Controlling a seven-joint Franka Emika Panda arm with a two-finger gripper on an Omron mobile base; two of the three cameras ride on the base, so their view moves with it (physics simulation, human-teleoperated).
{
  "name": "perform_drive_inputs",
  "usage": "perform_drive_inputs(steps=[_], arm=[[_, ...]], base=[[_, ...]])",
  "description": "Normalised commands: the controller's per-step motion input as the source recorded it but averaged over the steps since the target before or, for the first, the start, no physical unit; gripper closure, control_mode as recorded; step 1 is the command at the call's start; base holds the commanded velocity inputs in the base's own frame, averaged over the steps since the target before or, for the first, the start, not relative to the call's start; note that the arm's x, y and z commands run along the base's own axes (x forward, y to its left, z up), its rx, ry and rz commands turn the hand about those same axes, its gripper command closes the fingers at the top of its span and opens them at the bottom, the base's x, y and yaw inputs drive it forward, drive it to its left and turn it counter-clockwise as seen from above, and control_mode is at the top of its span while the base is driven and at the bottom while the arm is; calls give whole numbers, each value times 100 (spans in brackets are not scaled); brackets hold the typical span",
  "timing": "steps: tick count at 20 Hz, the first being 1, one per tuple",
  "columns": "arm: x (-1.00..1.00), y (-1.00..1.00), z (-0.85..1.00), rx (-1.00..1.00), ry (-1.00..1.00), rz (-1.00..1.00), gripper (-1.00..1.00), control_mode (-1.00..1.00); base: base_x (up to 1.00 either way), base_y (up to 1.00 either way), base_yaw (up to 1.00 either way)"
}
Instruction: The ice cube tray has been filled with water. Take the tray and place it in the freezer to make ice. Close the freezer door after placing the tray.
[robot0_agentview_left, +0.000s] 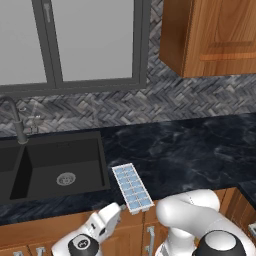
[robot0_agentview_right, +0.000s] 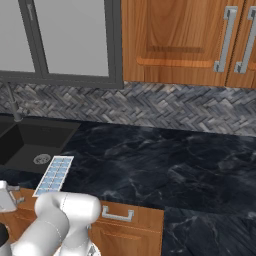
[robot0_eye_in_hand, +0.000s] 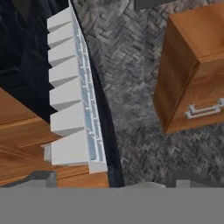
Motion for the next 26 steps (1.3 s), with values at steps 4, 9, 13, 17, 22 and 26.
perform_drive_inputs(steps=[4, 9, 13, 17, 22, 26], arm=[[0, 0, 0, 17, 6, 5, -100, -100], [1, 0, -9, 2, 4, 7, -100, -100], [3, 0, -22, 0, 4, 8, -100, -100], [4, 0, -21, 0, 4, 8, -100, -100], [4, 0, -7, 0, 1, 7, -100, -100], [8, 0, 0, 0, 0, 5, -100, -100]], base=[[0, 0, 0], [0, 0, 0], [0, 0, 0], [0, 0, 0], [0, 0, 0], [0, 0, 0]])
